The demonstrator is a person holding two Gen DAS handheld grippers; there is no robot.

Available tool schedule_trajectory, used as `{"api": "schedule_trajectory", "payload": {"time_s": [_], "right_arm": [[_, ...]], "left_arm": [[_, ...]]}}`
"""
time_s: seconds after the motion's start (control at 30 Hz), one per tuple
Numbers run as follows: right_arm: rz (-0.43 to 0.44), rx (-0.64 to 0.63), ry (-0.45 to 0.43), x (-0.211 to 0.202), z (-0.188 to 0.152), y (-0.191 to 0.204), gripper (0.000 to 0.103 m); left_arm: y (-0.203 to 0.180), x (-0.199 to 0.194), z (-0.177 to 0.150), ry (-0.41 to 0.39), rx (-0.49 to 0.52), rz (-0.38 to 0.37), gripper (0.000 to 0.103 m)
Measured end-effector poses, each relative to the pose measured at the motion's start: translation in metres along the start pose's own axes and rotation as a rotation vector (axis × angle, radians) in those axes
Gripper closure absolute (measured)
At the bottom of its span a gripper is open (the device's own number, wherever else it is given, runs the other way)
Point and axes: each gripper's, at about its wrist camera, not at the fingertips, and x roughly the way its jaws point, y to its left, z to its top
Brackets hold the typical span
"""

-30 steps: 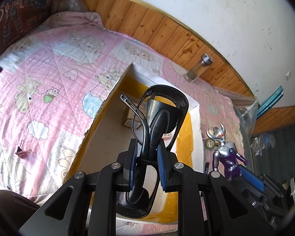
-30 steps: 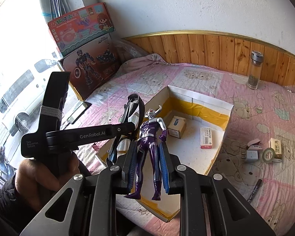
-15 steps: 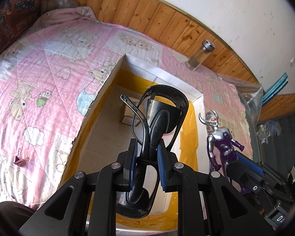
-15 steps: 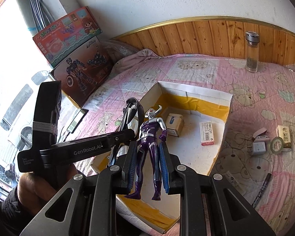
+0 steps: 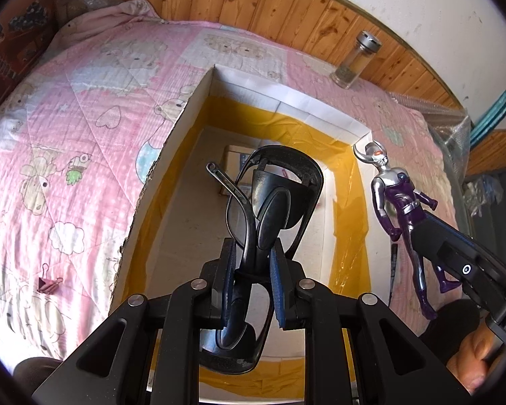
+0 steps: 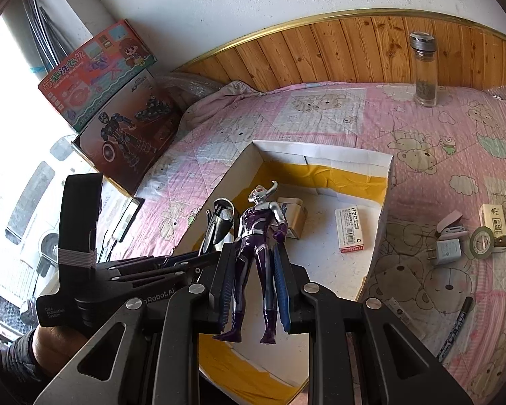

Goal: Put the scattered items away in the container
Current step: 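Carry the glasses with the left tool while the right tool carries the figure over the box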

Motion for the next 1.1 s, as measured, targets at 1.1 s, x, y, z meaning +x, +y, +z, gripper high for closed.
{"api": "schedule_trajectory", "payload": {"time_s": [1.1], "right_arm": [[-0.002,0.158,0.073,0.047,0.025,-0.028,0.079]], "left_arm": [[0.012,0.016,-0.008,0.138,-0.166,-0.051,0.083]]}}
